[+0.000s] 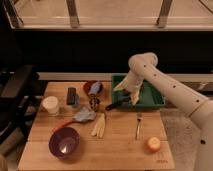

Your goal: Place brush in tray

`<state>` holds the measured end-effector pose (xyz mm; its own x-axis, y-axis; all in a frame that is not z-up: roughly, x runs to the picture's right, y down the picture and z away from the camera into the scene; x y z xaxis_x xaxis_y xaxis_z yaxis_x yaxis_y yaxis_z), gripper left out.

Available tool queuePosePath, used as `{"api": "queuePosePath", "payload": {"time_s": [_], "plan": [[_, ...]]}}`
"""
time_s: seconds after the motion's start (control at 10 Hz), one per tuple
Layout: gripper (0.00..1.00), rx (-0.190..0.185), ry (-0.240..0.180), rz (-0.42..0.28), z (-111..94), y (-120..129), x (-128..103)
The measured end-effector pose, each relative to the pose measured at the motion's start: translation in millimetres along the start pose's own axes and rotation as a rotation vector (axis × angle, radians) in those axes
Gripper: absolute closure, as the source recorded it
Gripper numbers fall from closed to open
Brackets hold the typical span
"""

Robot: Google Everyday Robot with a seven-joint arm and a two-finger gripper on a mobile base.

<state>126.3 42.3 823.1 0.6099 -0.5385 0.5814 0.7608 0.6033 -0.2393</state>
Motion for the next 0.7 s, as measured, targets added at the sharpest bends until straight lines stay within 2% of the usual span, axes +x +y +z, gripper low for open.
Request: {"api": "queuePosePath", "payload": {"time_s": [0.3,0.7], "plan": [[0.20,-0.020,-0.032,0.023,17,-2,4],[0.20,-0.061,-0.101,0.064,45,3,7]]}}
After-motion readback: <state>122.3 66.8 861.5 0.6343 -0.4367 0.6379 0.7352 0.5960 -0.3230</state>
